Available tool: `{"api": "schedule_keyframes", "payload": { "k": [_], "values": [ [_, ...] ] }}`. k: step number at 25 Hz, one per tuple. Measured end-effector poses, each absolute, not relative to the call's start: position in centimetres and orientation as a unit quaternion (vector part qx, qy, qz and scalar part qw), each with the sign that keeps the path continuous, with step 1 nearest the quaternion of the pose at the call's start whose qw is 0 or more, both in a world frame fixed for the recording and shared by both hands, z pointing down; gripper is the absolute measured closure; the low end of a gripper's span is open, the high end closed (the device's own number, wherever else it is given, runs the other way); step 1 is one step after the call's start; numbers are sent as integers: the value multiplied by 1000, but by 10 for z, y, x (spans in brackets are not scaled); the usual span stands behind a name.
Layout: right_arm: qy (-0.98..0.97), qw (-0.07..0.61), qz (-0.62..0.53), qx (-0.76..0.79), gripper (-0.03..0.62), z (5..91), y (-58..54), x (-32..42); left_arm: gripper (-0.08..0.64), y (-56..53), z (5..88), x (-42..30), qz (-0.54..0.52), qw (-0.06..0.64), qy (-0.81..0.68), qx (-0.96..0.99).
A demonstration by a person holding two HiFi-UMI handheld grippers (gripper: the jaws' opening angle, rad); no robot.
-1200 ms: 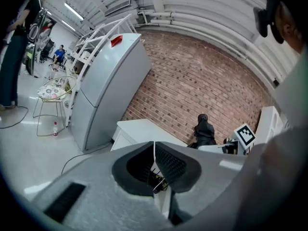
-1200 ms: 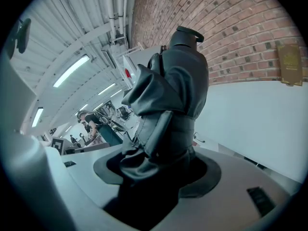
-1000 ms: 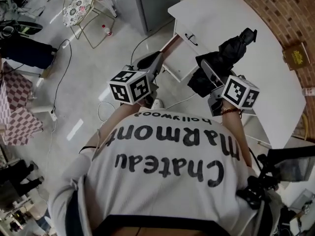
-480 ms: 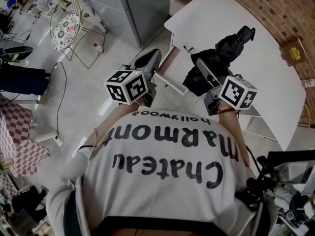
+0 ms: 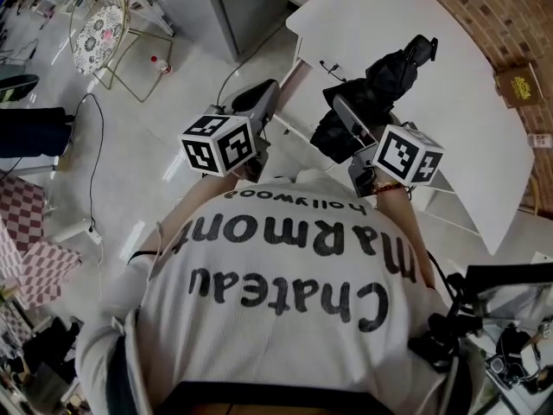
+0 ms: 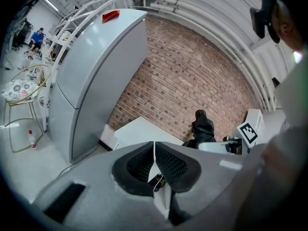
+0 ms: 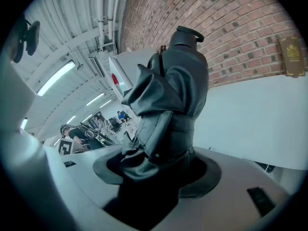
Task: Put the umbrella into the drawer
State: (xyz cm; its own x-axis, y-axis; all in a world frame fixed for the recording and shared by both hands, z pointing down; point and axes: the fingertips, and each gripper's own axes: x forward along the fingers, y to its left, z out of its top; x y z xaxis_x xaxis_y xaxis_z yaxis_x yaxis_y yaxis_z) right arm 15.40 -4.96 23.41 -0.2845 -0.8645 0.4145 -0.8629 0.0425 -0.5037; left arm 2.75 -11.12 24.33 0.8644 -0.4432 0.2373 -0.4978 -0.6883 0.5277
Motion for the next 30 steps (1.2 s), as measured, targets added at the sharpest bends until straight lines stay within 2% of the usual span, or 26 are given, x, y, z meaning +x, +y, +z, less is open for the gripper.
{"api": "schedule_keyframes", "payload": {
  "k": [10,17,30],
  "values": [
    [735,-47,-387,-555,311,272,-67,137,537,-103,288,-4,61,349,-312,881],
    [762,-115,-391,-504,311,314,-78,130,537,-101,323,-3,61,379,-345,857],
    [779,-180,-408,-441,311,436,-87,132,537,-89,432,-1,99,413,-407,809]
  ]
}}
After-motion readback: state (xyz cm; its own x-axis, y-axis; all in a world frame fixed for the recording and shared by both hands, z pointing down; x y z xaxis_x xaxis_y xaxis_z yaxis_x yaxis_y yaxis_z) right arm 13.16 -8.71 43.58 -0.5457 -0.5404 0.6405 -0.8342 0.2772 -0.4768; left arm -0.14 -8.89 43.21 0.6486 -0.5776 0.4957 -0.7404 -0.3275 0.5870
